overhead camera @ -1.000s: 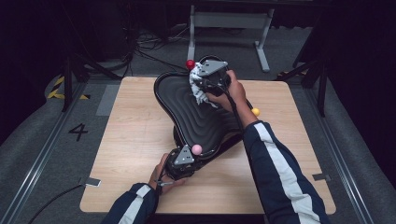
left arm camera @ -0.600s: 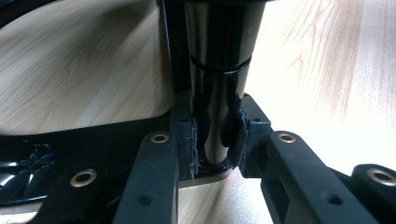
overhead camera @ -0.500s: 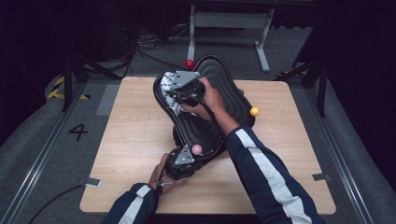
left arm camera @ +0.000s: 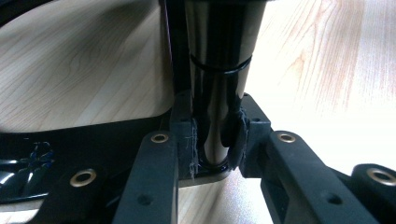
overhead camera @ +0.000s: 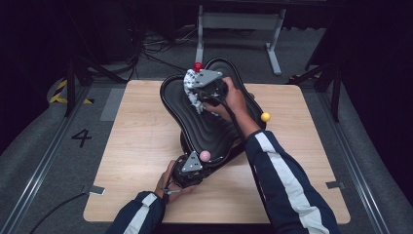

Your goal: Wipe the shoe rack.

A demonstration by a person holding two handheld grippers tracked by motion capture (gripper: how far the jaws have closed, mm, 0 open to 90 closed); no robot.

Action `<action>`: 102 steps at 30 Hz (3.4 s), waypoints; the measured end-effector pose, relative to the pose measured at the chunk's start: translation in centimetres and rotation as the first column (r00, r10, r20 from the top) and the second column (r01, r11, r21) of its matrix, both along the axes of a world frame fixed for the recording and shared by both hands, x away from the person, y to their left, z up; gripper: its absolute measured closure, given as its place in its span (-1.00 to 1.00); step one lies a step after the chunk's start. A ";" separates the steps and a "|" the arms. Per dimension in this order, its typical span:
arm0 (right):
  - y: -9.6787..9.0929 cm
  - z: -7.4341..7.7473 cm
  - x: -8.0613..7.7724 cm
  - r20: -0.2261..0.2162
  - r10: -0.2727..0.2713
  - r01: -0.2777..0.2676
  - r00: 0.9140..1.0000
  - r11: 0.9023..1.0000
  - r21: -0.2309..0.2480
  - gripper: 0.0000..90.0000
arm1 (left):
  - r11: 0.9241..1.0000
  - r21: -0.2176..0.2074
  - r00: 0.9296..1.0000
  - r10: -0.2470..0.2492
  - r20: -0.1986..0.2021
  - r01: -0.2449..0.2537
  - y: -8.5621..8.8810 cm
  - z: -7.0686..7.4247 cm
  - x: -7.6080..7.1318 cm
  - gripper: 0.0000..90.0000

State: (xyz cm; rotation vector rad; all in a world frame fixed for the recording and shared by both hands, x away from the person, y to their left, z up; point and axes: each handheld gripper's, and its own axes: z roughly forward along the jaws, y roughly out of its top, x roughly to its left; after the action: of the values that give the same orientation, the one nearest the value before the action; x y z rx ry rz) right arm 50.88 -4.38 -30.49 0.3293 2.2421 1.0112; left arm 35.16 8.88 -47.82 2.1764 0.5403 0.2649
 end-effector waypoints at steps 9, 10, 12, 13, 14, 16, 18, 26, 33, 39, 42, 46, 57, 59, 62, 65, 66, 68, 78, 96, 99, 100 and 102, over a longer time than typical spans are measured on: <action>-3.6 -0.3 1.3 0.003 -0.084 0.084 0.996 0.996 -0.041 0.69 | 1.000 -0.006 1.000 0.004 -0.002 -0.004 0.0 0.0 0.1 0.63; -3.9 -0.3 1.4 0.009 -0.092 0.093 0.996 0.995 -0.044 0.70 | 1.000 -0.006 1.000 0.004 -0.002 -0.004 0.0 0.0 0.1 0.63; -4.6 -0.5 1.8 0.002 -0.117 0.117 0.993 0.993 -0.030 0.70 | 1.000 -0.006 1.000 0.004 -0.002 -0.004 0.0 0.0 0.1 0.63; -5.2 -0.5 2.1 -0.001 -0.141 0.141 0.990 0.990 -0.024 0.70 | 1.000 -0.006 1.000 0.004 -0.002 -0.004 0.0 0.0 0.1 0.63; -5.6 -0.6 2.4 -0.006 -0.156 0.156 0.988 0.988 -0.017 0.70 | 1.000 -0.005 1.000 0.004 -0.001 -0.004 0.0 0.0 0.1 0.63; -6.6 -0.7 2.9 -0.004 -0.197 0.197 0.980 0.980 -0.017 0.70 | 1.000 -0.006 1.000 0.003 -0.002 -0.003 0.0 0.0 0.1 0.63; -7.4 -0.9 3.4 -0.007 -0.233 0.233 0.972 0.972 -0.019 0.70 | 1.000 -0.005 1.000 0.004 -0.004 -0.004 0.0 0.0 0.1 0.63; -10.5 -1.4 4.5 -0.071 -0.302 0.306 0.951 0.951 0.049 0.70 | 1.000 -0.008 1.000 0.002 -0.004 -0.002 0.0 0.0 0.1 0.63; -9.2 -1.4 3.1 -0.059 -0.223 0.225 0.973 0.974 0.030 0.70 | 1.000 -0.007 1.000 0.002 -0.004 -0.002 0.0 0.0 0.1 0.63; -7.2 -1.7 1.0 -0.045 -0.131 0.132 0.990 0.991 0.037 0.70 | 1.000 -0.007 1.000 0.002 -0.004 -0.002 0.0 0.0 0.1 0.63; -5.9 -1.8 -0.1 -0.041 -0.088 0.090 0.995 0.995 0.036 0.70 | 1.000 -0.004 1.000 0.000 -0.002 0.000 0.0 0.0 0.1 0.63; -4.4 -1.9 -1.3 -0.041 -0.032 0.033 0.999 0.999 0.039 0.70 | 1.000 -0.001 1.000 -0.001 -0.001 0.001 0.0 0.0 0.1 0.63; 0.4 -2.1 -5.0 -0.029 0.113 -0.113 0.993 0.994 -0.003 0.70 | 1.000 0.003 1.000 -0.005 -0.003 0.005 0.0 0.0 0.1 0.63; 0.5 -2.1 -5.1 -0.034 0.107 -0.107 0.994 0.994 -0.003 0.70 | 1.000 0.003 1.000 -0.007 0.002 0.007 0.0 0.0 0.1 0.63; 1.2 -2.1 -6.0 -0.046 0.133 -0.135 0.990 0.991 -0.024 0.70 | 1.000 0.004 1.000 -0.005 -0.004 0.005 0.0 0.0 0.1 0.63; 1.5 -2.1 -6.2 0.006 0.132 -0.131 0.991 0.989 -0.071 0.71 | 1.000 0.004 1.000 -0.005 -0.005 0.005 0.0 0.0 0.1 0.63; 1.2 -2.1 -5.9 -0.003 0.125 -0.125 0.992 0.991 -0.055 0.71 | 1.000 0.004 1.000 -0.006 -0.005 0.006 0.0 0.0 0.1 0.63; 0.3 -2.1 -5.0 -0.002 0.084 -0.084 0.996 0.996 -0.041 0.71 | 1.000 0.009 1.000 -0.007 0.004 0.007 0.0 0.0 0.2 0.63; -5.9 -2.1 -0.8 -0.026 -0.132 0.132 0.991 0.991 -0.006 0.71 | 1.000 0.006 1.000 -0.006 -0.004 0.006 0.0 0.0 0.2 0.63; -11.1 -2.7 2.1 -0.098 -0.274 0.281 0.957 0.958 0.061 0.71 | 1.000 -0.001 1.000 -0.002 -0.006 0.002 0.0 0.0 0.1 0.63; -10.9 -2.7 1.9 -0.096 -0.264 0.271 0.960 0.961 0.058 0.71 | 1.000 -0.001 1.000 -0.003 -0.005 0.003 0.0 0.0 0.1 0.63; -10.8 -2.7 1.8 -0.095 -0.259 0.265 0.961 0.963 0.057 0.71 | 1.000 0.002 1.000 -0.007 -0.001 0.007 0.0 0.0 0.2 0.63; -10.6 -2.8 1.4 -0.090 -0.238 0.243 0.967 0.968 0.056 0.71 | 1.000 0.002 1.000 -0.008 0.001 0.008 0.0 0.0 0.2 0.63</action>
State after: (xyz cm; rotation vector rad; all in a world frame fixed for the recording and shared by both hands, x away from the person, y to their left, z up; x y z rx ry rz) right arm 52.25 -14.97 -33.25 0.6675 2.1796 0.9578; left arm 35.33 8.92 -47.80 2.1798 0.5307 0.2616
